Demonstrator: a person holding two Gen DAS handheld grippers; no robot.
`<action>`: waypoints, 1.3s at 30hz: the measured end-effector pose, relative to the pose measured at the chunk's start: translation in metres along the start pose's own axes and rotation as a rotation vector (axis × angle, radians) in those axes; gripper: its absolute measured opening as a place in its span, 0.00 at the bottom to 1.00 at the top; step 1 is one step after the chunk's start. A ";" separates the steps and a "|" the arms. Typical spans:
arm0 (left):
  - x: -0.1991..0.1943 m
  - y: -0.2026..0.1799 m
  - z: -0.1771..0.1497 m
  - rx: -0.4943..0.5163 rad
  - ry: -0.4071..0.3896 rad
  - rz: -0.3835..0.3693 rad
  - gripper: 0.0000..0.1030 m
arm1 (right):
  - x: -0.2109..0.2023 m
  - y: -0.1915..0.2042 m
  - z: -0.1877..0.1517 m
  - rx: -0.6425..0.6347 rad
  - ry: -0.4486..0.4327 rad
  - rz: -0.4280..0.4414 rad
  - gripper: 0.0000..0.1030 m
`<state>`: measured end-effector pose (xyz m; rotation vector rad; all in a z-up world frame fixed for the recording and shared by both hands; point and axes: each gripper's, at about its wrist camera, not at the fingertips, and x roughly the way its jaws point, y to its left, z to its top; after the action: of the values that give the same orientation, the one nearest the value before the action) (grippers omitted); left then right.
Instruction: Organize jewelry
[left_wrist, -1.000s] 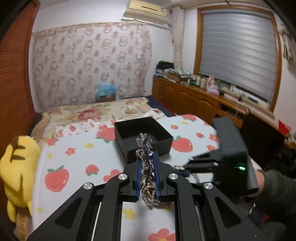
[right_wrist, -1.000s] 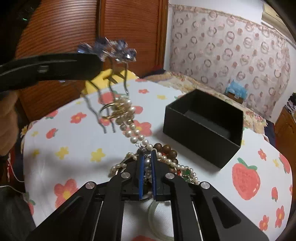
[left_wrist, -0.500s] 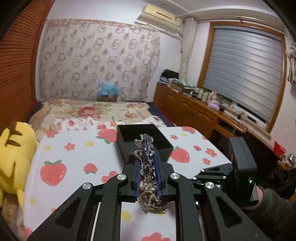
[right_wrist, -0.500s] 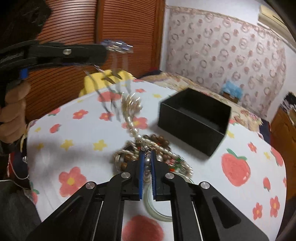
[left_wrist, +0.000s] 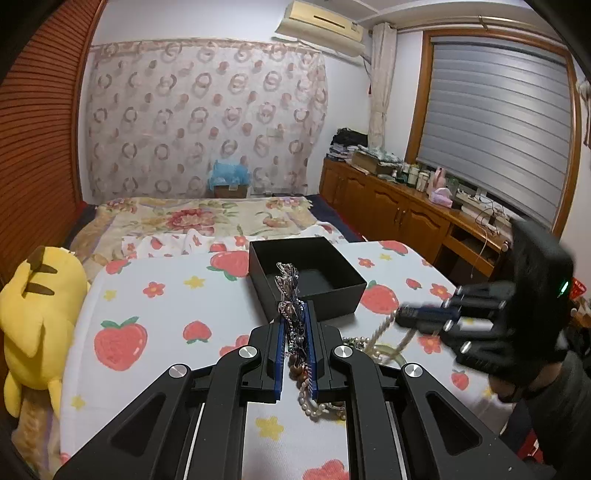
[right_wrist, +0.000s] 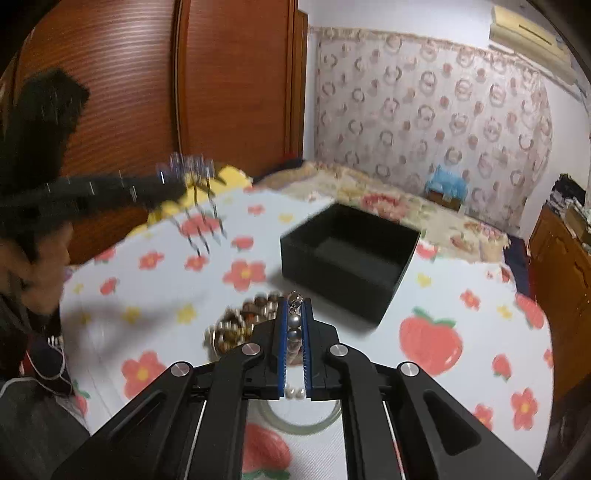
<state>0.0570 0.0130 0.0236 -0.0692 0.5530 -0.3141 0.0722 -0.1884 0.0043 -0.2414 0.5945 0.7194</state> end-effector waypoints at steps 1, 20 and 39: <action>0.000 0.000 0.000 0.000 0.002 0.000 0.08 | -0.003 -0.001 0.004 -0.003 -0.008 -0.003 0.08; 0.011 0.004 0.002 0.023 0.011 0.006 0.08 | -0.053 -0.025 0.107 -0.081 -0.178 -0.101 0.08; 0.052 0.006 0.033 0.047 0.034 0.001 0.09 | -0.002 -0.062 0.156 -0.055 -0.120 -0.169 0.08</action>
<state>0.1179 0.0017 0.0248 -0.0182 0.5795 -0.3281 0.1795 -0.1716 0.1320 -0.2939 0.4350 0.5830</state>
